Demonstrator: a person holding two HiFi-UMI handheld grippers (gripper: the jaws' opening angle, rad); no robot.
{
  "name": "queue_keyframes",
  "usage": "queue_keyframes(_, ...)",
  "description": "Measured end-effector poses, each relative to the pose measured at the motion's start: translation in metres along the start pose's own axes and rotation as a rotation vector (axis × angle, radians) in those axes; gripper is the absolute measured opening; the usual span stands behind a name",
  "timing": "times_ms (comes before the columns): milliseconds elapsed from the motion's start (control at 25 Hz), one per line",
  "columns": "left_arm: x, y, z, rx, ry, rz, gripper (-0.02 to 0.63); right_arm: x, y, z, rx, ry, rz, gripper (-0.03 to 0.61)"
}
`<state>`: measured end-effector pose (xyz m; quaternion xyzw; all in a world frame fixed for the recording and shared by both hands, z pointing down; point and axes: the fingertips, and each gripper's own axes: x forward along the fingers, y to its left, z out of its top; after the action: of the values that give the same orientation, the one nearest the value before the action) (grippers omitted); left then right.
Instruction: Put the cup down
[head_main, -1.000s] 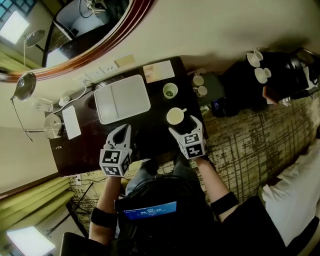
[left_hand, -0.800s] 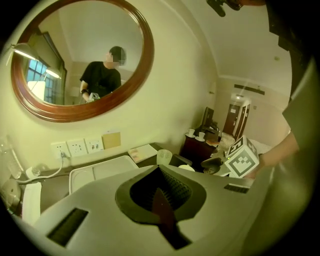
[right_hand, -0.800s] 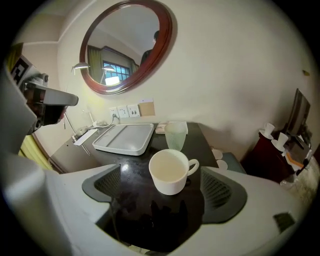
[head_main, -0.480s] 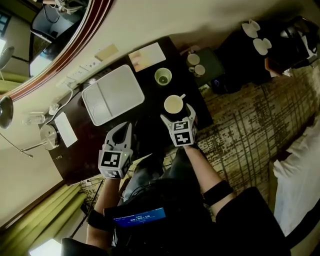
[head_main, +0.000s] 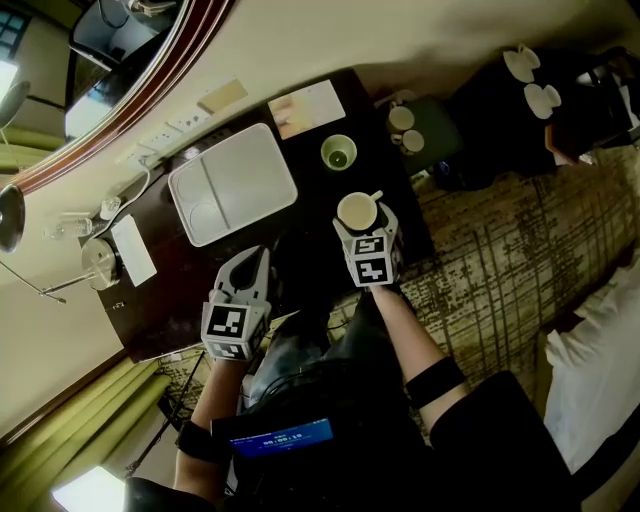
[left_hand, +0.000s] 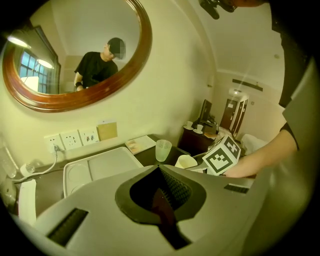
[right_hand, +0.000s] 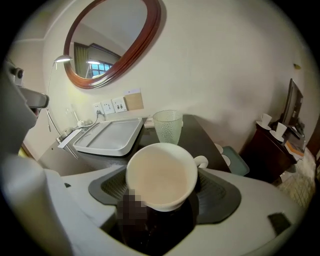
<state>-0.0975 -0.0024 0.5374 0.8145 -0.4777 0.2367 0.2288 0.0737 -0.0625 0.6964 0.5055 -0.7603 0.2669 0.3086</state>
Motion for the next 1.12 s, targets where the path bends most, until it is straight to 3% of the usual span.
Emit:
queue_keyframes(40, 0.001, 0.000, 0.000, -0.002, -0.001, 0.000, 0.001, 0.000, 0.001, 0.000, -0.007, 0.004, 0.007, 0.422)
queue_keyframes(600, 0.002, -0.005, 0.003, 0.002, -0.041, -0.006, 0.001, -0.026, 0.006, -0.001, -0.129, 0.026, 0.088, 0.419)
queue_keyframes(1120, -0.023, 0.016, -0.014, -0.074, -0.079, 0.054, 0.001, -0.048, 0.082, 0.070, -0.375, -0.051, 0.275, 0.419)
